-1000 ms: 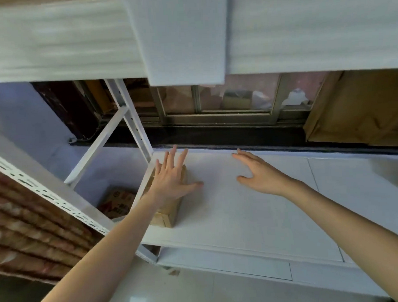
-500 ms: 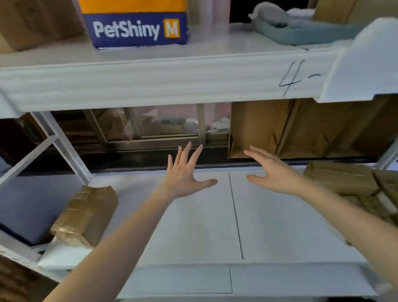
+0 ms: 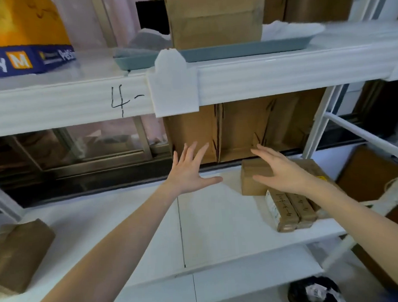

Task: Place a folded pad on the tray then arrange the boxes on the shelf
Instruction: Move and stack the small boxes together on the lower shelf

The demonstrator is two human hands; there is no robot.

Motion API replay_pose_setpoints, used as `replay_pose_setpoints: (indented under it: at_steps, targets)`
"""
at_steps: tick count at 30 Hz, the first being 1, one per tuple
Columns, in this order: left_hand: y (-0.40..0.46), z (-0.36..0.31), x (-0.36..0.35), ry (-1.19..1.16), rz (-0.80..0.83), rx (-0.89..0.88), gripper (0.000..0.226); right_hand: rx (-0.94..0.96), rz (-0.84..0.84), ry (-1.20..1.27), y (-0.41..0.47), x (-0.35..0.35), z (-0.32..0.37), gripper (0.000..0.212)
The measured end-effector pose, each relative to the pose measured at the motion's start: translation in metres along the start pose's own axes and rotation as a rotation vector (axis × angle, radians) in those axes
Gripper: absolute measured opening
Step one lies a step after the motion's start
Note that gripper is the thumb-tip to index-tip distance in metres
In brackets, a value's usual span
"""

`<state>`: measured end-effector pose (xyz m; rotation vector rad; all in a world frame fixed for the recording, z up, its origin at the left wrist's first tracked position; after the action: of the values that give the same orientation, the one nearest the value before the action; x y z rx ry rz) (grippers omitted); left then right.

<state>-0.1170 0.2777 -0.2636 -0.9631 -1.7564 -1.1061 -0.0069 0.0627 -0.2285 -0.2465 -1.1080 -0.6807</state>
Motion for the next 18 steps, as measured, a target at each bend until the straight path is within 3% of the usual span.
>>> replay_pose_setpoints:
  at_steps: [10,18]
  targets:
    - [0.075,-0.074,-0.058,-0.068,0.09,-0.108,0.107,-0.089,-0.048,-0.063,-0.005,0.04,-0.092,0.074]
    - [0.133,-0.111,-0.127,-0.115,0.221,-0.087,0.107,-0.169,-0.007,-0.107,0.016,0.059,-0.168,0.071]
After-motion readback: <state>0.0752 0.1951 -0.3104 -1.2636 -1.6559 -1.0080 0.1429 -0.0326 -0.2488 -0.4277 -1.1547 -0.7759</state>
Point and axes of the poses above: each hand's wrist, its own y-axis towards the middle knuckle, its own x-axis out of the back of the hand, z = x × y, the point moved 3 cm from there along y, towards the middle knuckle, and after that the axes turned 6 degrees about -z, right-handed, at the moved point
